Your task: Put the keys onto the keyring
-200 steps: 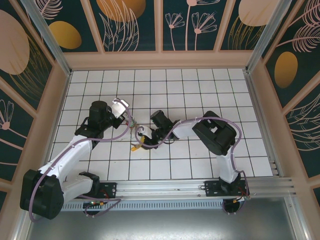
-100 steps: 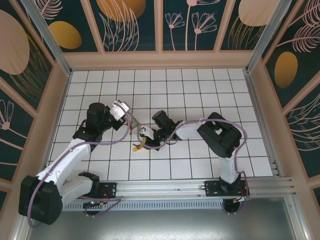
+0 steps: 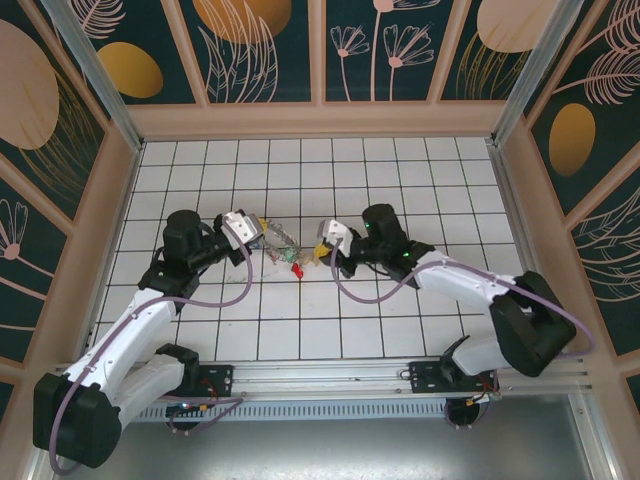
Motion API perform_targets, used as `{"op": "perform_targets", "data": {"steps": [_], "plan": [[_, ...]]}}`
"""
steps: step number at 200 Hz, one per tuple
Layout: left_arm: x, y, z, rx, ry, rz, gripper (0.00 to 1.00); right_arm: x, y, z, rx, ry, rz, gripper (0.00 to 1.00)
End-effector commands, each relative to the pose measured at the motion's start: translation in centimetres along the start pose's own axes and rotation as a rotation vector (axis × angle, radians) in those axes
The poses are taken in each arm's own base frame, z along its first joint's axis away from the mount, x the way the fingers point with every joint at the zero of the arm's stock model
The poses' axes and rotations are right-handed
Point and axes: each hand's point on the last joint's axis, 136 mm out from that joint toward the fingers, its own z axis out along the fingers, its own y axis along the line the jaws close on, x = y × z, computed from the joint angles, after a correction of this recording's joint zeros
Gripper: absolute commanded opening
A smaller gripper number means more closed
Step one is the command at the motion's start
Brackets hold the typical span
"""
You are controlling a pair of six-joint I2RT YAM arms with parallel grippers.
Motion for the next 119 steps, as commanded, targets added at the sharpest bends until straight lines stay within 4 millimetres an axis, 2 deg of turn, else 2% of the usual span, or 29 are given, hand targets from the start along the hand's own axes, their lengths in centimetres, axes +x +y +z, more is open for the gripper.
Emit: {"op": "perform_targets", "data": {"steps": [1, 28, 46, 78, 119], "plan": [[-3.7, -0.4, -0.6, 0.056, -0.132, 0.079, 0.00, -0.7, -0.5, -2.1, 0.033, -0.012, -0.012, 0.00], [-4.6, -2.3, -0.8, 0.153, -0.191, 0.099, 0.00, -2.0, -1.2, -3.4, 0.056, -0.029, -0.022, 0.00], [-5.2, -2.7, -0.6, 0.149, -0.214, 0.105, 0.00, -3.0, -0.8, -3.4, 0.027, -0.043, -0.039, 0.00], [-5.4, -4.2, 1.0, 0.184, -0.193, 0.116, 0.00, -4.7, 0.4, -2.7, 0.000, -0.061, -0.090, 0.00], [-5.1, -4.0, 2.5, 0.142, -0.164, 0.116, 0.00, -6.2, 0.3, -2.4, 0.024, -0.074, -0.100, 0.00]]}}
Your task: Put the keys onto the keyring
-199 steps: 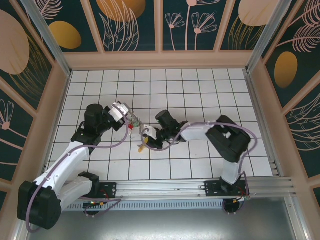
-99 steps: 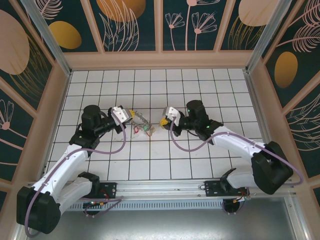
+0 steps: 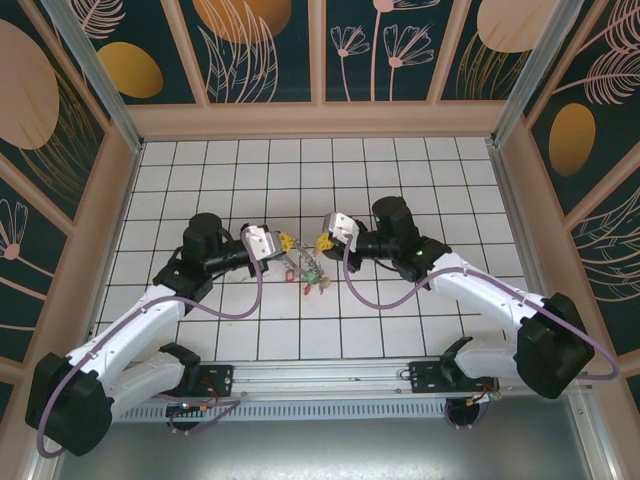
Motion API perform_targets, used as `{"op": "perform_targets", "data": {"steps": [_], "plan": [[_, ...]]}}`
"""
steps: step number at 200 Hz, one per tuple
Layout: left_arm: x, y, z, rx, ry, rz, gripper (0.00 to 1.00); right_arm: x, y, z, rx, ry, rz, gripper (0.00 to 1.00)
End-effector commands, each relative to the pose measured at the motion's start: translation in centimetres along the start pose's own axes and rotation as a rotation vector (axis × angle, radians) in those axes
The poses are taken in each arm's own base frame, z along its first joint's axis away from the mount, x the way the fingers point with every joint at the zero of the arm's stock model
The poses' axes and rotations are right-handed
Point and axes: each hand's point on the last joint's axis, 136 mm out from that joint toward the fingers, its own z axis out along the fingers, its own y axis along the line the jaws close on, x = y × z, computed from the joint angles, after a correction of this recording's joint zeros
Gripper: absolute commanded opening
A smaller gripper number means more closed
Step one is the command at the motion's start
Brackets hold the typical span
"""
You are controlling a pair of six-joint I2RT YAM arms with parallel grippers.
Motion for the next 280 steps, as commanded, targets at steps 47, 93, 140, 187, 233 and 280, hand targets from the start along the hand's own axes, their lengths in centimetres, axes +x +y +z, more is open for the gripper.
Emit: {"op": "perform_targets", "data": {"steps": [47, 93, 140, 187, 233, 280], "plan": [[-2.6, 1.8, 0.8, -0.101, -0.063, 0.049, 0.00, -2.2, -0.2, 0.3, 0.002, -0.027, -0.026, 0.00], [-2.3, 1.6, 1.5, -0.104, -0.055, 0.029, 0.00, -3.1, 0.1, 1.2, -0.009, -0.053, -0.016, 0.00], [-1.5, 1.4, 1.9, -0.098, -0.032, 0.033, 0.00, -3.5, -0.6, 1.4, 0.025, -0.062, 0.005, 0.00], [-1.4, 1.2, 1.9, -0.091, -0.031, 0.035, 0.00, -3.3, -1.4, 1.7, 0.048, -0.030, 0.019, 0.00], [-1.4, 1.3, 2.0, -0.097, -0.024, 0.031, 0.00, -3.5, -1.7, 2.1, 0.048, -0.033, 0.048, 0.00], [-0.6, 2.0, 2.3, -0.114, 0.020, 0.010, 0.00, -4.2, -1.9, 2.1, 0.046, -0.065, 0.080, 0.00]]}}
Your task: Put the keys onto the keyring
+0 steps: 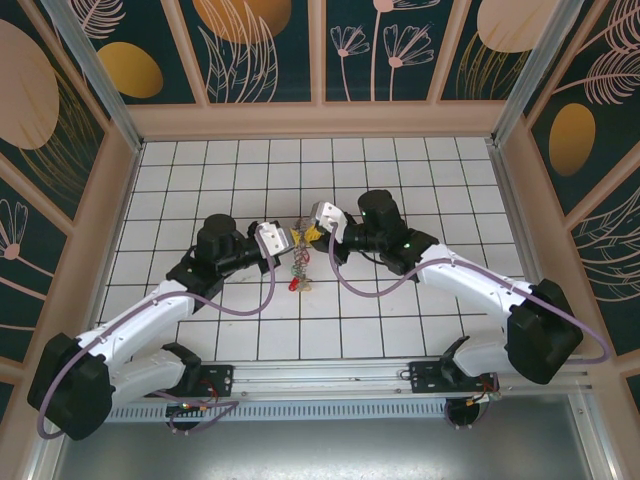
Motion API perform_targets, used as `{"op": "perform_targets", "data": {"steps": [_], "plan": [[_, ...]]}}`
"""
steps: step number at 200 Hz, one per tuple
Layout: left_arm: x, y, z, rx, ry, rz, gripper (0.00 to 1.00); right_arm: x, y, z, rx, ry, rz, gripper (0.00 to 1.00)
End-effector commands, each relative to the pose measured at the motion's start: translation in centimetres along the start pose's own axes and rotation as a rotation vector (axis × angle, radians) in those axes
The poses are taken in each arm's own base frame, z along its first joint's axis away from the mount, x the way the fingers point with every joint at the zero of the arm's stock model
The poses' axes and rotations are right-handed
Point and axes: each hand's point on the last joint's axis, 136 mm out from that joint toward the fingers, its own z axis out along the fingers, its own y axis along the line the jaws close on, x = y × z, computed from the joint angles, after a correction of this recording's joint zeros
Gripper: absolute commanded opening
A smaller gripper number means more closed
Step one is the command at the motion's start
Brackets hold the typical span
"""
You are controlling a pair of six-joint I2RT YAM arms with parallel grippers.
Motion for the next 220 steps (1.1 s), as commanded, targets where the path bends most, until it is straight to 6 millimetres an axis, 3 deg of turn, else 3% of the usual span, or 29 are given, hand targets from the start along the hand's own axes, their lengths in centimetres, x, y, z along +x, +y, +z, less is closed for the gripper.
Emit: {"op": "perform_targets", "data": {"steps": [1, 58, 130, 220], "plan": [[-1.7, 1.1, 0.2, -0.031, -0.036, 0.022, 0.00, -2.7, -0.5, 0.0, 0.011, -0.071, 0.002, 0.00], [-1.8, 1.7, 0.4, -0.052, -0.034, -0.015, 0.00, -3.4, -1.0, 0.1, 0.029, -0.102, 0.065, 0.00], [-3.1, 2.4, 0.3, -0.074, -0.071, -0.043, 0.00, -2.3, -1.0, 0.3, 0.034, -0.068, 0.074, 0.00], [-2.4, 2.9, 0.5, -0.101, -0.042, -0.066, 0.00, -1.9, -0.6, 0.2, 0.021, -0.069, 0.079, 0.00]]}}
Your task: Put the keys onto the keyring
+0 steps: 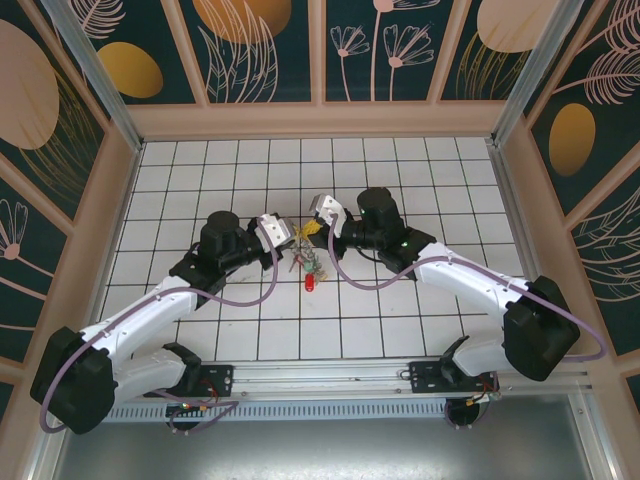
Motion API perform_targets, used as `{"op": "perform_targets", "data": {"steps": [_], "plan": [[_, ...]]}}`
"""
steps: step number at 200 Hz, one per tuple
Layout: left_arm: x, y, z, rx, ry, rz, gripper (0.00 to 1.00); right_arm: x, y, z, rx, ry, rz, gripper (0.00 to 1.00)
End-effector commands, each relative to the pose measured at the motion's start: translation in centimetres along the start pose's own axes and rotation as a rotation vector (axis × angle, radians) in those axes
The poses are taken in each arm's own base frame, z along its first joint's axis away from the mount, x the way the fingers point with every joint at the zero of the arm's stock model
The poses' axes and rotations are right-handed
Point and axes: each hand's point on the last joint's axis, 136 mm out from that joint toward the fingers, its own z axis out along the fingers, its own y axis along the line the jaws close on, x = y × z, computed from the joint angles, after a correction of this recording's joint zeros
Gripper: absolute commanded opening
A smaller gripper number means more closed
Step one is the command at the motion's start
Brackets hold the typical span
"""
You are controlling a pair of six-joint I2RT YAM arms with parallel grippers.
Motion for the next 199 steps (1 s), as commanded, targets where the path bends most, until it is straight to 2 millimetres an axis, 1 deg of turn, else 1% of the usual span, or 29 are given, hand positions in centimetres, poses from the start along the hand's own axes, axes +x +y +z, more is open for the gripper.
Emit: {"op": "perform_targets", "data": {"steps": [1, 63, 89, 103, 161, 199], "plan": [[-3.0, 1.3, 0.0, -0.041, -0.081, 0.021, 0.00, -1.1, 0.3, -0.2, -0.003, -0.036, -0.005, 0.00], [-3.5, 1.4, -0.3, -0.046, -0.109, 0.018, 0.00, -1.0, -0.7, 0.1, 0.043, -0.034, 0.021, 0.00], [-4.5, 0.9, -0.7, -0.017, -0.142, 0.026, 0.00, -0.5, -1.3, 0.1, 0.080, -0.015, 0.036, 0.00], [-4.9, 0.8, -1.0, -0.020, -0.161, 0.026, 0.00, -0.5, -1.6, 0.0, 0.099, -0.015, 0.041, 0.00], [-6.1, 0.5, -1.7, -0.013, -0.214, 0.049, 0.00, -0.6, -2.1, 0.1, 0.099, -0.018, 0.082, 0.00], [-6.6, 0.5, -2.1, -0.020, -0.238, 0.063, 0.00, -0.6, -2.3, -0.2, 0.074, -0.026, 0.113, 0.00]]}}
